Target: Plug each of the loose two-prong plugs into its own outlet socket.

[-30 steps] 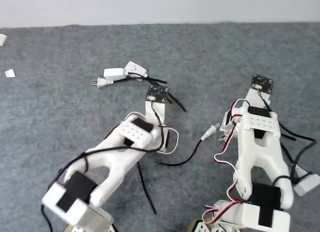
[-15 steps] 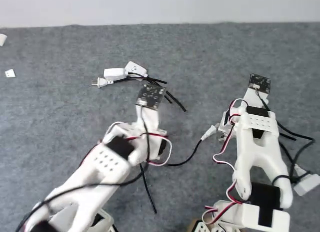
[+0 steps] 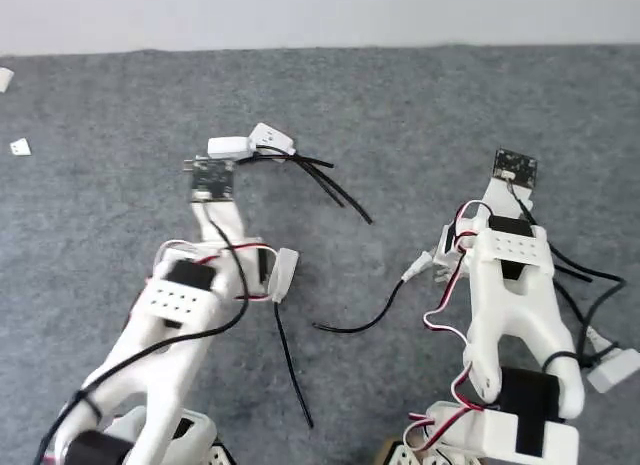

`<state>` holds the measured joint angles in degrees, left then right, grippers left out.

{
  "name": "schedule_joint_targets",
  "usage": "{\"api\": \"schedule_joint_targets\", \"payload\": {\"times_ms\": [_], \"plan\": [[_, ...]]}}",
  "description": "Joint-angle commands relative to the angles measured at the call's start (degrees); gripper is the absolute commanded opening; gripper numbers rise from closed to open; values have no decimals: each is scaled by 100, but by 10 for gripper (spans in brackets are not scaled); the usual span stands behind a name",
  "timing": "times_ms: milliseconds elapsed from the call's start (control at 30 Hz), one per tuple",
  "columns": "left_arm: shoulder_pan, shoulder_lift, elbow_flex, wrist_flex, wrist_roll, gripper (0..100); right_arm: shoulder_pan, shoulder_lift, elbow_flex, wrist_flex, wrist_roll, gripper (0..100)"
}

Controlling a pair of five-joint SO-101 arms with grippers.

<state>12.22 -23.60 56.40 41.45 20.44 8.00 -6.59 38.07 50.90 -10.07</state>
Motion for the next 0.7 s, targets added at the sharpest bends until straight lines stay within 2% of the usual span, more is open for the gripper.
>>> {"api": "schedule_joint_targets", "payload": {"times_ms": [0, 267, 433, 533, 667], "plan": [[677, 273, -110, -220, -62, 16, -66, -207, -9, -75, -18, 9], [1609, 334, -13, -220, -44, 16, -84, -207, -18, -75, 123, 9], [1714, 255, 31, -229, -44, 16, -84, -207, -18, -75, 149, 9], [1292, -26, -207, -105, -62, 15, -84, -207, -18, -75, 158, 9], [211, -536, -321, -167, 35, 15, -92, -207, -18, -75, 158, 9]]}}
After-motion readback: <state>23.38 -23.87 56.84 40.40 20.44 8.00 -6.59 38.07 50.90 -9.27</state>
